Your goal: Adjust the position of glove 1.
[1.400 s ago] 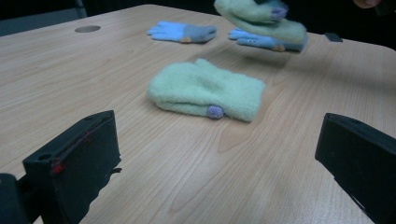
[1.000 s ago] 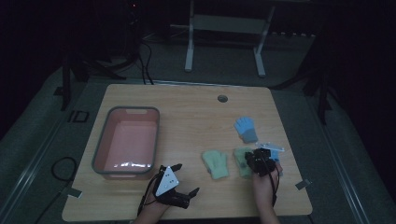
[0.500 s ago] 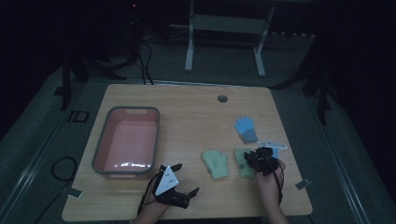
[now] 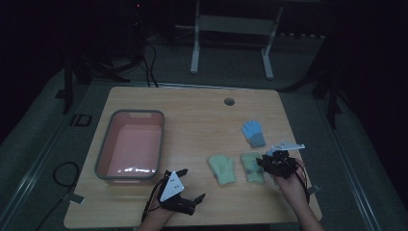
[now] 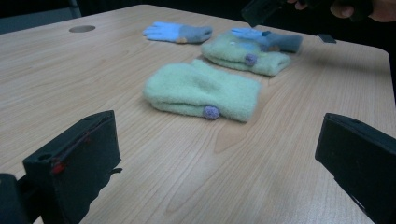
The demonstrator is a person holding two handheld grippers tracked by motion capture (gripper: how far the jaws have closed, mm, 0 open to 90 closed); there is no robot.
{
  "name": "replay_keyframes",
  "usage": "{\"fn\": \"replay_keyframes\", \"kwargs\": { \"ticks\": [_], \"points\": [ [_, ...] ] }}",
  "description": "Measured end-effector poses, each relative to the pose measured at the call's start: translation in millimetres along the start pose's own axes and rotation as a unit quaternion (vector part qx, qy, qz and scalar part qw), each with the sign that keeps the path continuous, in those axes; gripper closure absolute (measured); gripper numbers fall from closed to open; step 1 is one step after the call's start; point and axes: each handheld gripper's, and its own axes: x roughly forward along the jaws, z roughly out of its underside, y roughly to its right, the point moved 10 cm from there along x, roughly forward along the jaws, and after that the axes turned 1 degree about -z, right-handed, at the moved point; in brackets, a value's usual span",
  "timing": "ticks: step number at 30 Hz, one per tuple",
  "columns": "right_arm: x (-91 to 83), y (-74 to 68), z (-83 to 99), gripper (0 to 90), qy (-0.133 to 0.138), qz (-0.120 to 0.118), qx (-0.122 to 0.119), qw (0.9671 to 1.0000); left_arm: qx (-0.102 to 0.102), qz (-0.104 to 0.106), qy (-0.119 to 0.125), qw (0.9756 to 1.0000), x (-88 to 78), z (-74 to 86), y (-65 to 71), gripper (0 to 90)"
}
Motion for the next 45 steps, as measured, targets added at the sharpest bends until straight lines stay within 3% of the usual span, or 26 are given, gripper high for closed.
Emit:
{"fn": "replay_keyframes", "kwargs": {
  "ticks": [5, 8, 11, 17, 20, 26, 29, 35, 40, 45],
  "points": [
    [8.6, -5.5, 13.2, 63.6, -0.013, -0.016, -0.029, 0.9994, -0.003, 0.002, -0.001, 1.0000, 0.0, 0.2, -0.3, 0.0],
    [16.0, -7.4, 18.4, 62.6, -0.015, -0.026, -0.021, 0.9993, -0.007, 0.003, -0.001, 1.0000, 0.0, 0.2, -0.8, 0.0],
    [22.8, -10.5, 21.5, 61.4, -0.019, -0.025, -0.029, 0.9991, -0.005, 0.003, -0.001, 1.0000, 0.0, 0.2, -0.5, 0.0],
    [30.9, -13.0, 27.6, 68.8, -0.016, 0.013, -0.061, 0.9979, -0.003, 0.005, -0.001, 1.0000, -0.2, 0.2, 0.1, 0.0],
    [31.6, -12.4, 27.3, 77.9, -0.015, 0.018, -0.054, 0.9983, -0.004, 0.005, -0.001, 1.0000, -0.2, 0.2, 0.1, 0.0],
    [30.8, -11.7, 23.9, 84.5, -0.014, 0.029, -0.045, 0.9985, -0.005, 0.005, -0.001, 1.0000, -0.2, 0.2, -0.1, 0.0],
    [25.2, -13.1, 17.9, 84.8, -0.010, 0.035, -0.052, 0.9980, -0.006, 0.006, -0.001, 1.0000, -0.2, 0.2, -0.2, 0.0],
    [3.7, -23.0, -12.5, 84.9, 0.024, 0.022, -0.054, 0.9980, -0.005, 0.006, -0.001, 1.0000, -0.2, 0.2, 0.0, 0.0],
    [-6.7, -46.8, -38.4, 84.9, 0.051, 0.001, -0.076, 0.9958, -0.006, 0.006, -0.001, 1.0000, -0.3, 0.1, -0.4, 0.0],
    [-2.6, -79.3, -54.2, 84.9, 0.060, -0.028, -0.102, 0.9926, -0.009, 0.007, 0.000, 0.9999, -0.3, 0.1, -0.5, 0.0]
  ]
}}
